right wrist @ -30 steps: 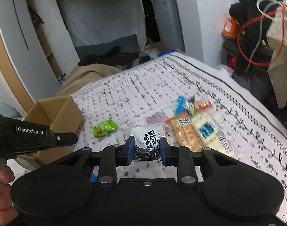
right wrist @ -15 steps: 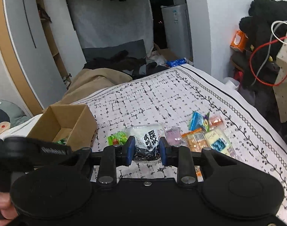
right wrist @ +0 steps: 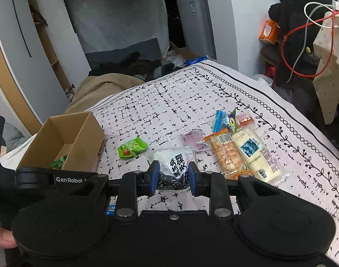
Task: Organize snacks
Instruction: 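Carry both snacks over the cardboard box and open both grippers to drop them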
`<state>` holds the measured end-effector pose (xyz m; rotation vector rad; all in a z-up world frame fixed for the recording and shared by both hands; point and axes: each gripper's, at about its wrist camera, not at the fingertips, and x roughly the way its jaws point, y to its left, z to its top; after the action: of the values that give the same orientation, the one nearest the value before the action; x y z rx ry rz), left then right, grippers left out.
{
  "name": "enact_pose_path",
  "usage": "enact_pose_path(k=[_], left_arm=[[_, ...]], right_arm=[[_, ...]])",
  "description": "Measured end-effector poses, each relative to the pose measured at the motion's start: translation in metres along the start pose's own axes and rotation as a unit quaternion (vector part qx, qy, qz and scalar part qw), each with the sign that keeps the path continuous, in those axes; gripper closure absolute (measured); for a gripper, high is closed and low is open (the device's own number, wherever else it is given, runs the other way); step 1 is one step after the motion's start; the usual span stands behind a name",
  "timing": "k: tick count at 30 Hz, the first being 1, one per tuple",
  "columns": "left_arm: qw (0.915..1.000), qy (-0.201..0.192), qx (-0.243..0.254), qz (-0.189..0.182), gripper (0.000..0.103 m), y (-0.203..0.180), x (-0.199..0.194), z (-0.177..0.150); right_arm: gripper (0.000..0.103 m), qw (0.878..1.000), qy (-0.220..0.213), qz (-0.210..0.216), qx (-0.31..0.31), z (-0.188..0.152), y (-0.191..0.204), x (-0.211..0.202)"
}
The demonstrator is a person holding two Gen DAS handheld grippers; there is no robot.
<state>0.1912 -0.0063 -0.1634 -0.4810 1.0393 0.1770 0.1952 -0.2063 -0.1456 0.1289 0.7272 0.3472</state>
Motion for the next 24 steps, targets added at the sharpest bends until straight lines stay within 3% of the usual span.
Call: enact_pose_path(k=[6,11,20,24], left_arm=[[0.9996,0.01,0.0,0.027,0.037,-0.001,0.007,-0.006],[0.9982,0.018,-0.03,0.05,0.036,0.01,0.02,-0.01],[0.9971,0.028,-0.054,0.046,0.037,0.014,0.037,-0.019],[0.9969,0.027,-0.052,0.053,0.05,0.013,0.041,-0.02]], right_arm=[[0.076,1.0,0.001,0.003,0.001,-0.002,-0.001,-0.001],[0.076,1.0,-0.001,0.007,0.0,-0.002,0.002,-0.002],[0.076,1.0,-0.001,0.01,-0.002,-0.003,0.01,-0.005],[0.076,1.0,-0.003,0.009,-0.006,-0.002,0.013,-0.009]])
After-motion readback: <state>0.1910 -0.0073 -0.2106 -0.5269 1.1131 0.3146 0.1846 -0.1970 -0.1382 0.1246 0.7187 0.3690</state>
